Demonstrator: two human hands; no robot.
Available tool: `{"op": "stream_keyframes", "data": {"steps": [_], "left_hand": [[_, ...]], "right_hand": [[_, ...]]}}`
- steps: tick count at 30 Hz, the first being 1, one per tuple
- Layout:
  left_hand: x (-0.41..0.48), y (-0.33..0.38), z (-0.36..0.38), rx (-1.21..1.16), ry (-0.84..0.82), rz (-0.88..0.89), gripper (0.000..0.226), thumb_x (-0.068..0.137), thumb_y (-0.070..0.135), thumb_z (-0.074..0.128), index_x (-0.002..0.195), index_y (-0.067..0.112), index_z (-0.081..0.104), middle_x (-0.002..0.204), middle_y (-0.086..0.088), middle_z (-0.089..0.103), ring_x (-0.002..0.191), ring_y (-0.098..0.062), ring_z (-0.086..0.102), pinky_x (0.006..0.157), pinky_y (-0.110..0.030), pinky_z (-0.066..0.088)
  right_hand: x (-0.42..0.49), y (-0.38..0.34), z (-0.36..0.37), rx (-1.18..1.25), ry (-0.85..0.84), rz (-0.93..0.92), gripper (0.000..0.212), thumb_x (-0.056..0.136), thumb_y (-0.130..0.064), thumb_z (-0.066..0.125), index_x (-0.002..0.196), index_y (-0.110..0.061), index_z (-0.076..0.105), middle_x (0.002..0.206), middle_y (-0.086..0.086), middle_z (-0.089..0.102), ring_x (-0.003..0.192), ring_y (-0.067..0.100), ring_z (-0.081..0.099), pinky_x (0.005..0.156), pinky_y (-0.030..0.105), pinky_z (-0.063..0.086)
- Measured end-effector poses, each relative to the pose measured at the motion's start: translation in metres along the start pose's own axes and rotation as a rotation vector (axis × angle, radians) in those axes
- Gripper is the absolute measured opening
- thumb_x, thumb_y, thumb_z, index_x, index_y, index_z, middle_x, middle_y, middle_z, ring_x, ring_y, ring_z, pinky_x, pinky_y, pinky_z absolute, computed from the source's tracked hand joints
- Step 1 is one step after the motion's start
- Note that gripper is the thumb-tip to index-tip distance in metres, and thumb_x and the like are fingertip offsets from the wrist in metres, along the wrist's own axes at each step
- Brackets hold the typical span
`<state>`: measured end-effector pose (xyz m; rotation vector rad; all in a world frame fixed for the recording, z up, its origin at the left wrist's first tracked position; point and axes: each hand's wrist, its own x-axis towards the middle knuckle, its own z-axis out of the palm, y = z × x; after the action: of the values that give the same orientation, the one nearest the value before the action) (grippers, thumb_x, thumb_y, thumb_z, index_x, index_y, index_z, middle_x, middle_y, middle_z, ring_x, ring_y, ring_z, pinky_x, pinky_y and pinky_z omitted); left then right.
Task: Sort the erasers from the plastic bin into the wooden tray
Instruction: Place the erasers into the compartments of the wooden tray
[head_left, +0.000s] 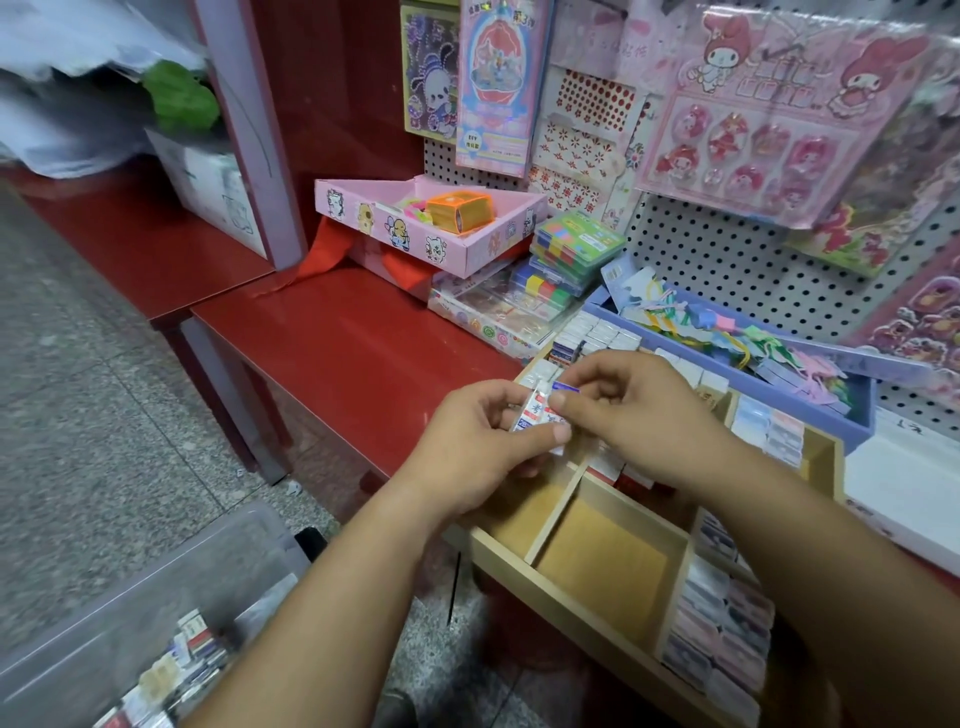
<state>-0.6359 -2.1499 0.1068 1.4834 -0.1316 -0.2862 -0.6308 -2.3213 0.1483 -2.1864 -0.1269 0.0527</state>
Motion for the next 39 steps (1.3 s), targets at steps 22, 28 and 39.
{"op": "stream_keyframes", "data": {"steps": [22,28,39], "left_hand": [[0.007,-0.004,-0.015,0.027,0.219,0.001,0.011,0.092,0.004,0.07,0.103,0.0,0.071,0.062,0.002,0.057,0.065,-0.02,0.057,0.066,-0.032,0.053],[0.008,-0.003,-0.014,0.039,0.231,0.011,0.011,0.091,-0.001,0.07,0.103,-0.002,0.069,0.067,-0.003,0.059,0.06,-0.016,0.054,0.061,-0.028,0.053],[0.009,-0.006,-0.014,0.067,0.227,0.036,0.008,0.092,0.001,0.069,0.099,0.005,0.073,0.071,-0.007,0.06,0.063,-0.017,0.056,0.066,-0.033,0.053]], "right_hand": [[0.082,0.03,0.013,-0.575,0.297,0.045,0.016,0.087,-0.028,0.076,0.085,-0.021,0.062,0.08,-0.003,0.063,0.085,0.027,0.06,0.07,0.039,0.053],[0.08,0.027,0.012,-0.581,0.288,0.012,0.019,0.091,-0.026,0.07,0.074,-0.021,0.063,0.07,-0.007,0.062,0.078,0.023,0.062,0.069,0.039,0.056],[0.038,-0.004,0.008,-0.113,0.067,-0.089,0.015,0.093,-0.034,0.071,0.083,-0.022,0.074,0.077,-0.001,0.072,0.073,0.011,0.065,0.068,0.029,0.051]]}}
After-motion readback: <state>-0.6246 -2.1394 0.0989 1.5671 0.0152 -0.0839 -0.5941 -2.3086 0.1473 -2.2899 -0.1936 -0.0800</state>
